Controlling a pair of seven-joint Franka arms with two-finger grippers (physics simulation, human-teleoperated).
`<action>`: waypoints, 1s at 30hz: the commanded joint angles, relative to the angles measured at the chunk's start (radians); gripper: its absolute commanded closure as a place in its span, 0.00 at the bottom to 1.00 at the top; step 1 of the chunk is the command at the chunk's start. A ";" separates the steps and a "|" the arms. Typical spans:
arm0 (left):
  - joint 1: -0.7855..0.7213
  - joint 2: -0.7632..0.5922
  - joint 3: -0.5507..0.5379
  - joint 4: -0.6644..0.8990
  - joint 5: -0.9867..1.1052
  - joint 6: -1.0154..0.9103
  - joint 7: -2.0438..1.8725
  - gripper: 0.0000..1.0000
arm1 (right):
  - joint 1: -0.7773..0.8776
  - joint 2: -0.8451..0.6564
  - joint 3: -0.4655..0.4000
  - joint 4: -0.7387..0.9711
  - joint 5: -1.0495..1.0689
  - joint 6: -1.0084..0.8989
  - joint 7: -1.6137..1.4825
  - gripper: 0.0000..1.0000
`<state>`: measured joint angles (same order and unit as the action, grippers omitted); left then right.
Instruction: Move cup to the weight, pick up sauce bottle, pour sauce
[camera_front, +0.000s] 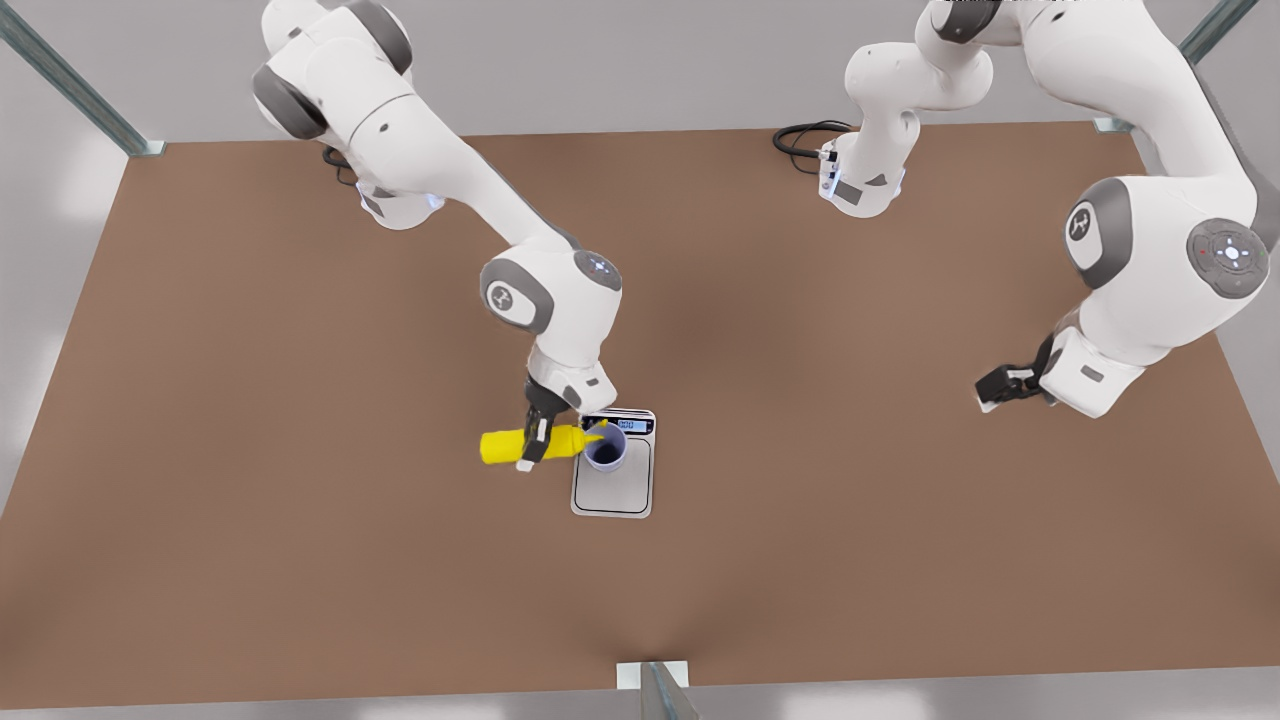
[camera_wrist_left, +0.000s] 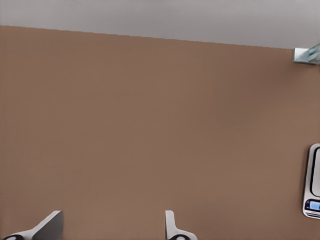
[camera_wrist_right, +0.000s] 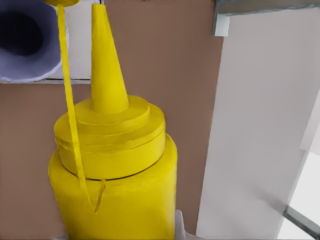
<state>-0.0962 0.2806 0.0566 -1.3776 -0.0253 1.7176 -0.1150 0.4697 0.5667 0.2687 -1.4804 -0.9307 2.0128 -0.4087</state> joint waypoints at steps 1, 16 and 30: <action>0.000 0.002 0.000 0.000 0.011 0.000 -0.008 0.00 | 0.000 0.002 0.000 -0.001 -0.026 -0.002 -0.001 0.44; 0.001 0.012 0.000 0.037 0.010 0.008 -0.005 0.00 | 0.033 0.096 0.000 -0.018 -0.160 -0.117 -0.058 0.44; 0.000 0.012 0.000 0.040 0.008 0.008 -0.002 0.00 | 0.055 0.139 -0.002 -0.011 -0.237 -0.178 -0.068 0.44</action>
<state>-0.0967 0.2931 0.0567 -1.3385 -0.0157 1.7257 -0.1166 0.5246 0.7070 0.2670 -1.4900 -1.1663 1.8251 -0.4774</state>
